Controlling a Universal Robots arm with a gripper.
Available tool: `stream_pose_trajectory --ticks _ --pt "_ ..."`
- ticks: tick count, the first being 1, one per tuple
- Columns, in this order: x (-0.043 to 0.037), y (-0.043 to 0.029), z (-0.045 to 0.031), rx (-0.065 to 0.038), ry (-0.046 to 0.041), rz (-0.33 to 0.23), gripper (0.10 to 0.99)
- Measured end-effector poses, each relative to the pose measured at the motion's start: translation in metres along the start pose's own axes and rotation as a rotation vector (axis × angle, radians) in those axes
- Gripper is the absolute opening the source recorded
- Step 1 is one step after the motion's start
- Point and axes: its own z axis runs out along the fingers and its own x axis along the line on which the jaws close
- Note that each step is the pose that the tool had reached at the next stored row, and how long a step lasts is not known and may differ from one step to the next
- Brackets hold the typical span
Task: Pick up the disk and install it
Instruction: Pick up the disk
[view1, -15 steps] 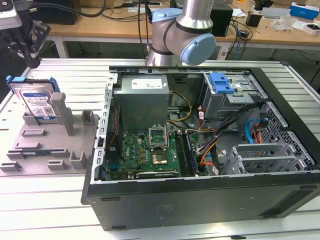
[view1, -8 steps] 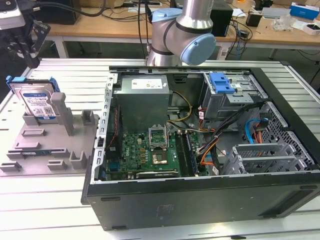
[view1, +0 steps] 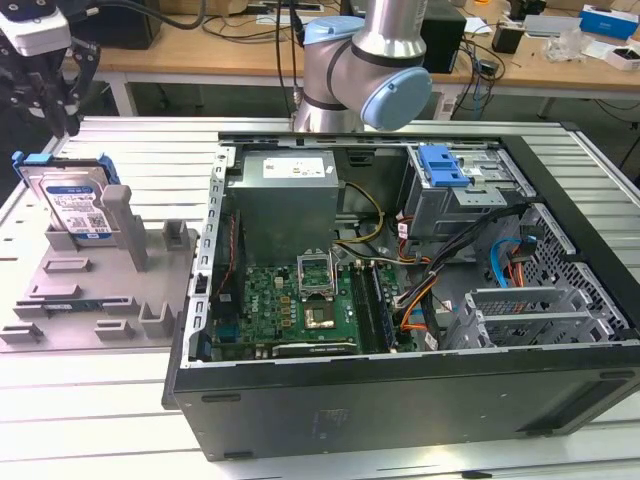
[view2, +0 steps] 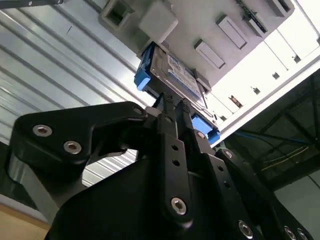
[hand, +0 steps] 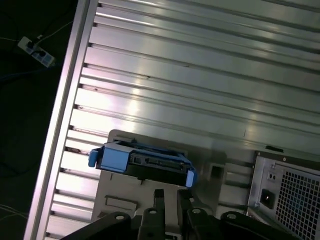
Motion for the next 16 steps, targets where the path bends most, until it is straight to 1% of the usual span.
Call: stream_pose_trajectory --ticks 2,3,4,5,7,8,12,15,16 --pt "0.0000 0.0000 0.0001 0.000 0.0014 -0.034 0.357" --pt "0.0000 0.0000 0.0002 0.000 0.0020 -0.046 0.357" --pt "0.0000 0.0000 0.0002 0.000 0.0025 -0.058 0.416" --pt "0.0000 0.0000 0.0002 0.000 0.0031 -0.071 0.416" --pt "0.0000 0.0000 0.0003 -0.001 0.0041 -0.093 0.541" --pt "0.0000 0.0000 0.0003 0.000 0.0048 -0.110 0.541" --pt "0.0001 0.0003 0.0004 0.003 0.0068 -0.135 0.541" --pt "0.0001 0.0004 0.0006 0.004 0.0067 -0.178 0.541" --pt "0.0001 0.0004 0.0006 0.004 0.0074 -0.199 0.541"
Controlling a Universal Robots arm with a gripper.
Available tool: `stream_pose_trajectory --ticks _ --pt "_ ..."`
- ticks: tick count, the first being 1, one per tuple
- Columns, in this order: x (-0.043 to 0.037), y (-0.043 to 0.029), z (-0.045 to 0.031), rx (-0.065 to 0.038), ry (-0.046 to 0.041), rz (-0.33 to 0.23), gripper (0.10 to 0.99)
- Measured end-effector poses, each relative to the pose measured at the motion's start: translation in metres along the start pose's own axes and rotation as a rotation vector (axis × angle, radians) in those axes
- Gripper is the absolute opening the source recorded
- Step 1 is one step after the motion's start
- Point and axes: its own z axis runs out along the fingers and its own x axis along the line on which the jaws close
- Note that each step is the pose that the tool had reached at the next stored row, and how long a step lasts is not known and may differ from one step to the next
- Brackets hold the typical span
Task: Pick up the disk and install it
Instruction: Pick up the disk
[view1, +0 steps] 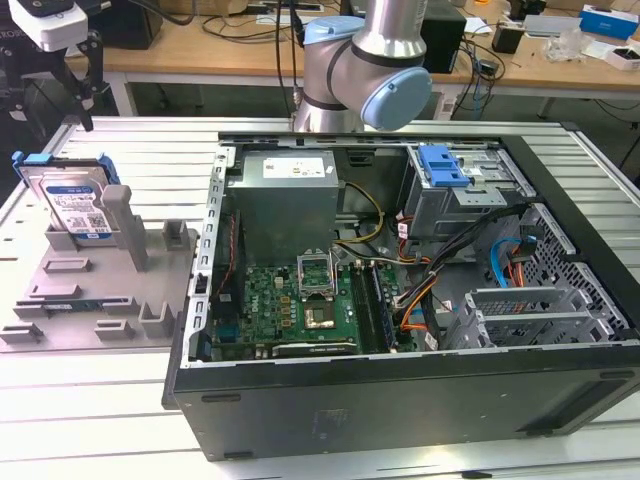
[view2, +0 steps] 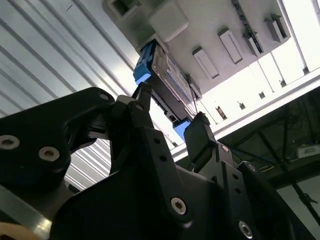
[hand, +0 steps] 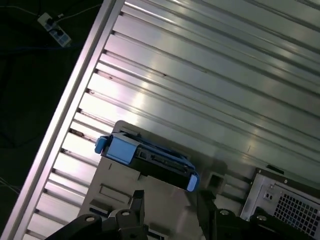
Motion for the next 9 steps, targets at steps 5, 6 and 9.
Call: stream_pose_trajectory --ticks 5,6,9 --pt "0.0000 0.0000 0.0002 0.000 0.0031 -0.086 0.541" --pt "0.0000 0.0001 0.0002 -0.001 0.0040 -0.109 0.541" --pt "0.0000 0.0000 0.0005 -0.001 0.0059 -0.162 0.541"
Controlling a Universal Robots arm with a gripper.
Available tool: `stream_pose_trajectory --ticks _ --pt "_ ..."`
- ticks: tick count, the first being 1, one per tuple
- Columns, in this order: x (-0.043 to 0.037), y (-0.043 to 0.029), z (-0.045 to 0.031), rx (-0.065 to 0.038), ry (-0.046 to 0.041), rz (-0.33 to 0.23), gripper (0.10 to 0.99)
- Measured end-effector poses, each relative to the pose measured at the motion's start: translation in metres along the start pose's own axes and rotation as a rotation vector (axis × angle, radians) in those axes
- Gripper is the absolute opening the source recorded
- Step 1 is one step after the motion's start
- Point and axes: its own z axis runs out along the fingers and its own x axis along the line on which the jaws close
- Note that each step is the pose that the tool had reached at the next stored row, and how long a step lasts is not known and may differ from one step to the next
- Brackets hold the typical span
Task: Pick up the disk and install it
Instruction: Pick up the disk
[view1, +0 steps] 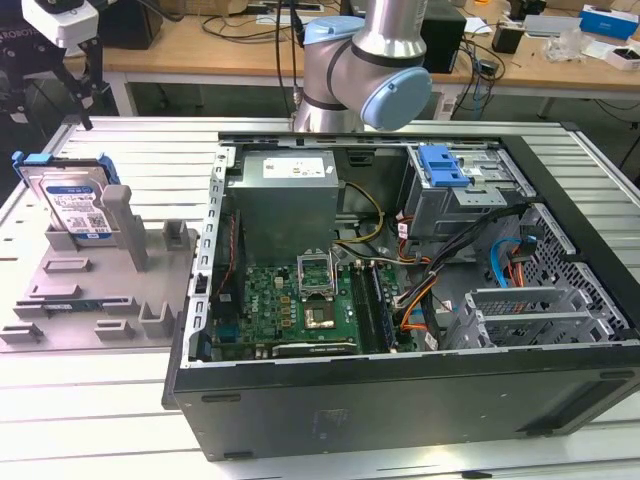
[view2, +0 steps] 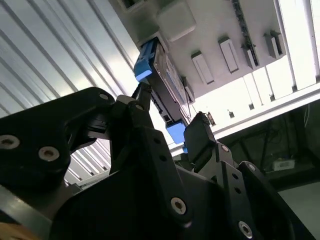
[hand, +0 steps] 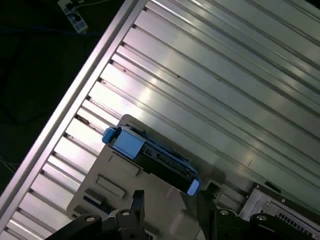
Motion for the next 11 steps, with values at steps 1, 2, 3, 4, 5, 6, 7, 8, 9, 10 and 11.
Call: stream_pose_trajectory --ticks 1,2,3,4,5,6,7,8,9,10,11 --pt "0.0000 0.0000 0.0002 0.000 0.0010 -0.032 0.541" --pt "0.0000 -0.0001 0.0004 0.000 0.0016 -0.063 0.541" --pt "0.0000 -0.0001 0.0006 0.001 0.0018 -0.084 0.541" --pt "0.0000 -0.0001 0.0008 0.001 0.0016 -0.099 0.541" --pt "0.0000 0.0000 0.0011 0.002 0.0007 -0.118 0.541" --pt "0.0000 0.0000 0.0013 0.003 -0.0003 -0.130 0.541" --pt "0.0000 0.0000 0.0015 0.004 -0.0014 -0.145 0.541" --pt "-0.0001 0.0000 0.0018 0.005 -0.0025 -0.158 0.541" --pt "-0.0001 0.0000 0.0020 0.007 -0.0038 -0.174 0.541" --pt "-0.0001 0.0001 0.0023 0.008 -0.0049 -0.187 0.541" --pt "-0.0001 0.0001 0.0026 0.009 -0.0067 -0.205 0.541"
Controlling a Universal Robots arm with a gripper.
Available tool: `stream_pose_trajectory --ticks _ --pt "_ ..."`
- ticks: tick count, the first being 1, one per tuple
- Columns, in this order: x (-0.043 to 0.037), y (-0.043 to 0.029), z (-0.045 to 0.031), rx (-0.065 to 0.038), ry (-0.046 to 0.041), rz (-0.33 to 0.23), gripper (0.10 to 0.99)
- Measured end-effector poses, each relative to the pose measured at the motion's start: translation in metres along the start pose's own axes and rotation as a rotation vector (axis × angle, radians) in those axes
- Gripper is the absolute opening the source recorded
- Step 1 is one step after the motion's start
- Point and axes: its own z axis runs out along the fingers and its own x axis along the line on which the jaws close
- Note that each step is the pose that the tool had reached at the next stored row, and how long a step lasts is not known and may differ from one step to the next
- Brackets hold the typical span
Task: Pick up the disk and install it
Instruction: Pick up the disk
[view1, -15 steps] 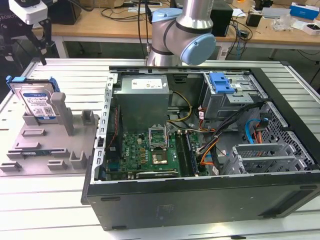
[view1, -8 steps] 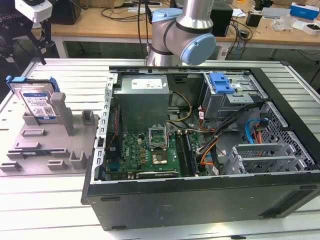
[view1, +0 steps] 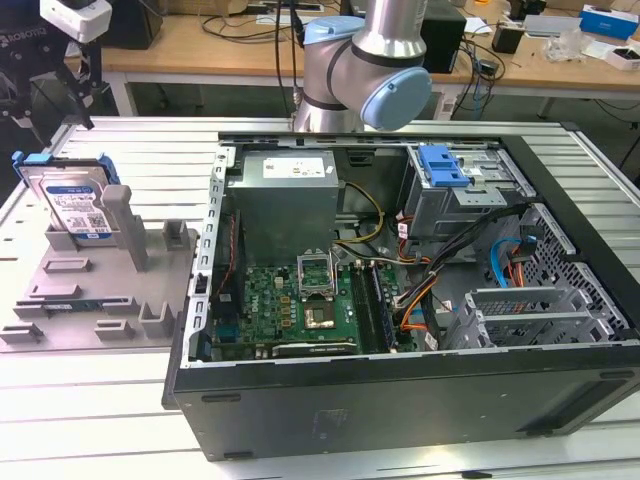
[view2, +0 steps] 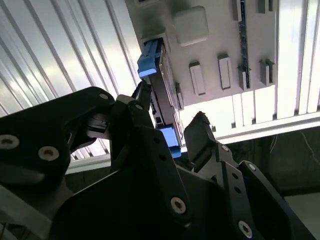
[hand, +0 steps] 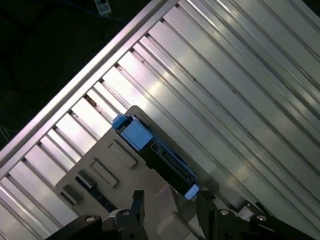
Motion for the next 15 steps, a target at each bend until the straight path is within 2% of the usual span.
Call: stream_pose_trajectory --ticks 3,6,10,15 --pt "-0.0001 0.0001 0.0008 0.006 -0.0051 -0.051 0.541" --pt "-0.0002 0.0002 0.0015 0.006 -0.0046 -0.102 0.541" --pt "-0.0002 0.0002 0.0026 0.007 -0.0018 -0.175 0.541" --pt "-0.0001 0.0002 0.0046 0.011 0.0074 -0.266 0.541"
